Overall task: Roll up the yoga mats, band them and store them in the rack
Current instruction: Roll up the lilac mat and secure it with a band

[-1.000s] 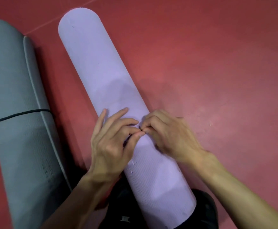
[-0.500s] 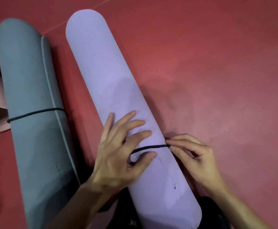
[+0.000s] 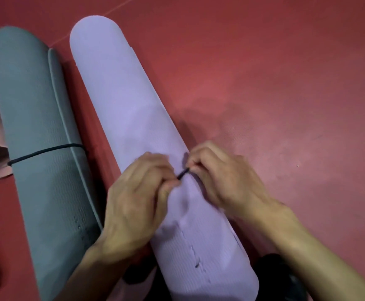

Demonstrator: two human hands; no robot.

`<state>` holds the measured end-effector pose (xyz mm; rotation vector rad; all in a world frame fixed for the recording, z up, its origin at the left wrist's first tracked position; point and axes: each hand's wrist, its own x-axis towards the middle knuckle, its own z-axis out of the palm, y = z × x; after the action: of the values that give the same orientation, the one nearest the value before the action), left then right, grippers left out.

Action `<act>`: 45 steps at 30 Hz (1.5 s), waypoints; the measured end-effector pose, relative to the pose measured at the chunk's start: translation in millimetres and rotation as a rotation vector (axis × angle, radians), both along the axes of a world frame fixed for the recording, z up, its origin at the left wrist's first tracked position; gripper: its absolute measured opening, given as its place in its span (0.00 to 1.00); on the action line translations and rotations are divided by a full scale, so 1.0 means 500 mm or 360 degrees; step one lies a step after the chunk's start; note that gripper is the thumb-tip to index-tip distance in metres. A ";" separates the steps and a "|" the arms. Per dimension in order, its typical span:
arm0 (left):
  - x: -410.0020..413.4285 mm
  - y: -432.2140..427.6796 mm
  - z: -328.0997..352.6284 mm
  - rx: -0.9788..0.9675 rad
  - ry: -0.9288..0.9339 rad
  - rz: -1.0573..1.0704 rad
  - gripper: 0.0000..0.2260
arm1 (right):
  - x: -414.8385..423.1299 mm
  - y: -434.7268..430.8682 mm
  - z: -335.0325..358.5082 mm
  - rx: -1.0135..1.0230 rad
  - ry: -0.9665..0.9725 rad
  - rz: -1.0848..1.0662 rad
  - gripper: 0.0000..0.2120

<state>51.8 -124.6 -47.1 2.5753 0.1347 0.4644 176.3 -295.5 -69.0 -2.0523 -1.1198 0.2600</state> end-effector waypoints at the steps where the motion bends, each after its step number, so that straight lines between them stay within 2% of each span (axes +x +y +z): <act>1: 0.003 0.014 0.006 0.0000 0.0022 0.0126 0.07 | 0.010 0.025 0.006 -0.0020 -0.0037 0.0021 0.05; 5: 0.005 0.060 0.014 0.0007 0.0179 0.0398 0.07 | 0.008 0.092 0.011 -0.0038 -0.0123 0.0061 0.05; 8: -0.006 0.047 0.013 -0.0288 0.0246 0.0410 0.10 | -0.012 0.097 0.009 0.0047 -0.0134 -0.0030 0.05; 10: -0.007 0.035 0.005 -0.0364 0.0300 0.0291 0.20 | -0.014 0.091 0.000 0.0174 -0.0069 -0.0030 0.05; 12: -0.002 0.034 -0.012 -0.0209 0.0359 0.0143 0.28 | -0.008 0.075 -0.014 0.0307 0.0091 0.0006 0.06; 14: 0.003 0.034 -0.026 -0.0073 0.0378 0.0076 0.26 | 0.001 0.044 -0.027 0.0357 0.0240 -0.0037 0.10; 16: 0.007 0.030 -0.030 -0.0068 0.0341 0.0098 0.23 | 0.007 0.002 -0.046 0.0353 0.0356 -0.0149 0.11; 22: 0.018 0.013 -0.040 -0.0168 0.0144 0.0180 0.15 | -0.013 -0.059 -0.107 0.0336 0.1076 -0.0377 0.11; 25: 0.020 0.003 -0.041 -0.0294 0.0077 0.0249 0.08 | -0.022 -0.048 -0.110 0.0359 0.1211 -0.0513 0.09; 28: 0.017 -0.005 -0.032 -0.0354 0.0051 0.0363 0.03 | -0.027 -0.025 -0.102 0.0222 0.0974 -0.0510 0.06; 30: 0.007 -0.001 -0.029 -0.0350 0.0036 0.0424 0.03 | -0.019 -0.007 -0.092 0.0134 0.0776 -0.0469 0.04; 33: -0.013 0.013 -0.026 -0.0276 -0.0033 0.0431 0.05 | 0.015 0.033 -0.066 0.0152 0.0584 -0.0252 0.03; 35: -0.025 0.034 -0.026 -0.0331 -0.0122 0.0539 0.06 | 0.032 0.069 -0.045 0.0153 0.0413 -0.0091 0.03; 39: -0.044 0.077 -0.013 -0.0376 -0.0043 0.0751 0.05 | 0.013 0.125 -0.011 0.0180 0.0140 -0.0073 0.03; 41: -0.046 0.083 0.001 -0.0383 0.0015 0.0641 0.06 | -0.005 0.134 -0.008 0.0222 0.0135 -0.0147 0.03; 43: -0.037 0.081 0.005 -0.0409 0.0069 0.0431 0.14 | -0.014 0.134 -0.011 0.0275 0.0190 -0.0145 0.03; 45: -0.025 0.078 -0.005 -0.0479 0.0120 0.0353 0.16 | -0.016 0.124 -0.018 0.0379 0.0405 -0.0141 0.06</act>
<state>39.4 -85.8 -49.7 2.2909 0.4832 0.3932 168.4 -233.6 -78.0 -1.7954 -0.8586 0.3179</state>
